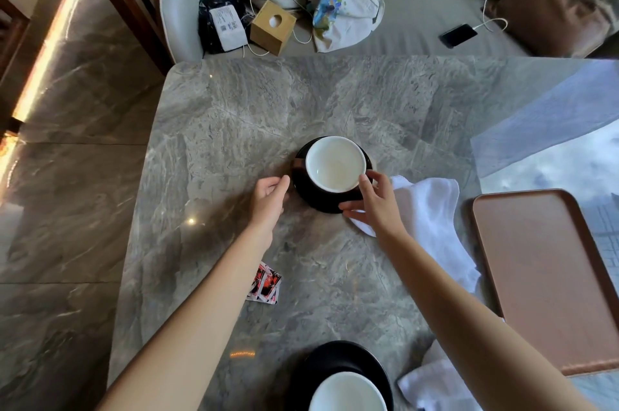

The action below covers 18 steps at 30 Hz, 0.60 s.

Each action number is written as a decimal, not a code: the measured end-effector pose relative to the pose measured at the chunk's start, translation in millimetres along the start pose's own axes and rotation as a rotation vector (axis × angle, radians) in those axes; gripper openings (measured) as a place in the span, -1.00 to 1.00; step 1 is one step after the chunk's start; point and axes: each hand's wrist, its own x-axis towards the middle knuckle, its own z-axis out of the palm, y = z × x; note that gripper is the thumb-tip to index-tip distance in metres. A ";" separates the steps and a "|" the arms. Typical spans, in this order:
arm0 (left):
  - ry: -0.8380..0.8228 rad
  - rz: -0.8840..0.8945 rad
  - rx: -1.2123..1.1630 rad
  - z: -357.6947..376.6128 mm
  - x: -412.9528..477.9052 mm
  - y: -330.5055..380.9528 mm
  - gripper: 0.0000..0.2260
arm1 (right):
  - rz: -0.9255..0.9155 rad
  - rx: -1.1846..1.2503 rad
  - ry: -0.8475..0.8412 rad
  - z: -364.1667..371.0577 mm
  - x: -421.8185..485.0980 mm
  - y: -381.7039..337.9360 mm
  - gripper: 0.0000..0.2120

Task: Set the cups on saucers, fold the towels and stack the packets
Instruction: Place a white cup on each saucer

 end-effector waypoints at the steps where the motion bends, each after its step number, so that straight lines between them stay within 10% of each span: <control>1: 0.005 0.020 0.006 -6.5 -5.2 -4.1 -0.84 | -0.003 0.003 0.012 -0.6 -6.1 5.2 -0.65; 12: 0.101 0.290 0.165 -84.0 -62.1 -50.4 -0.90 | -0.043 -0.194 -0.054 -10.0 -82.1 63.5 -0.83; 18: -0.105 0.463 0.439 -54.5 -96.2 -66.4 -0.89 | -0.239 -0.516 -0.019 -40.4 -107.4 74.5 -0.88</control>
